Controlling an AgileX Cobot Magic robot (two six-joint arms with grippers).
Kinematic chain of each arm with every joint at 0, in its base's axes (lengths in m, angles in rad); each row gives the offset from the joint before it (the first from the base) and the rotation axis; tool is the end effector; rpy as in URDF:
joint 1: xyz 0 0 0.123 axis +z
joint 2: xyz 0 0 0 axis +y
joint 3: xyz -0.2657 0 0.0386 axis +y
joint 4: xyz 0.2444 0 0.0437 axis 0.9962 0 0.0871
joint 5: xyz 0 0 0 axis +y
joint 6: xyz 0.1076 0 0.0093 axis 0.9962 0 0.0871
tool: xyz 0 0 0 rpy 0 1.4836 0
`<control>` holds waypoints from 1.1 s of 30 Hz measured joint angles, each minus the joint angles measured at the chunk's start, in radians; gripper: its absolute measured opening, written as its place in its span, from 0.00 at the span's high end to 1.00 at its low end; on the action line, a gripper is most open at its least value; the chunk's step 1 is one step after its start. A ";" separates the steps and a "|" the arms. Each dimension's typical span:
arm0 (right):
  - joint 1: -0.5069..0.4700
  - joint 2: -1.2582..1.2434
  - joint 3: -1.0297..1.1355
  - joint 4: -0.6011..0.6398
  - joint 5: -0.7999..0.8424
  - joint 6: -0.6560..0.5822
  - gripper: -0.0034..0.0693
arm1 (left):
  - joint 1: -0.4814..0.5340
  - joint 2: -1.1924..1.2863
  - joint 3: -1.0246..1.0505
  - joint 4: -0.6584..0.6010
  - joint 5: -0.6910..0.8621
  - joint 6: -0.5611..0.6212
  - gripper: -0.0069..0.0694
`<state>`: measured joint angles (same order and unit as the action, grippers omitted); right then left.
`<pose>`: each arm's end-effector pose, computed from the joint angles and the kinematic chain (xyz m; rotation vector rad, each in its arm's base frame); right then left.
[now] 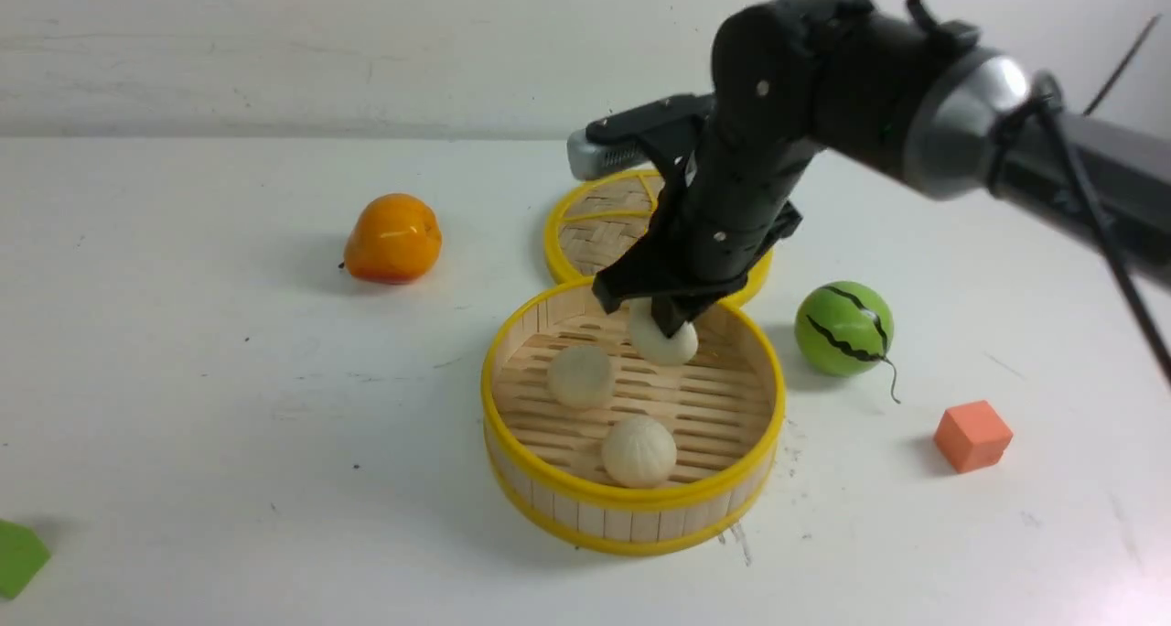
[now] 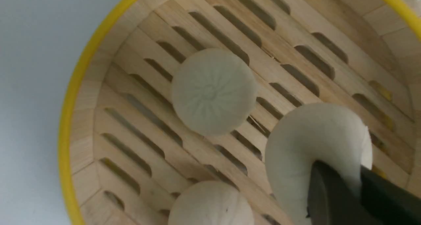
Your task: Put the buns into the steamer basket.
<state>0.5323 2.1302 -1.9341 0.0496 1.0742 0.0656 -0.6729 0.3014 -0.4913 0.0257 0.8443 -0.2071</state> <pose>0.3963 0.2389 0.2230 -0.6217 2.7060 0.2245 0.0643 -0.0486 0.2697 0.5093 2.1165 -0.4806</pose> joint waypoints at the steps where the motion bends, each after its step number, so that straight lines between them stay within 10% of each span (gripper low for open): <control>1: 0.000 0.006 -0.002 -0.001 -0.001 0.005 0.90 | 0.000 0.000 0.000 0.000 0.000 0.000 0.90; 18: -0.002 0.029 -0.092 -0.044 0.130 0.093 0.22 | 0.000 0.000 0.000 0.000 0.001 0.000 0.89; 27: 0.010 -0.326 0.023 0.023 0.159 -0.034 0.35 | 0.000 0.000 0.000 0.000 0.001 0.000 0.88; 33: 0.020 -0.678 0.367 0.034 0.084 -0.043 0.69 | 0.000 0.000 0.000 0.000 0.001 0.000 0.87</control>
<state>0.5527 1.4517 -1.5671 0.0838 1.1582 0.0227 -0.6729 0.3014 -0.4913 0.0257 0.8452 -0.2071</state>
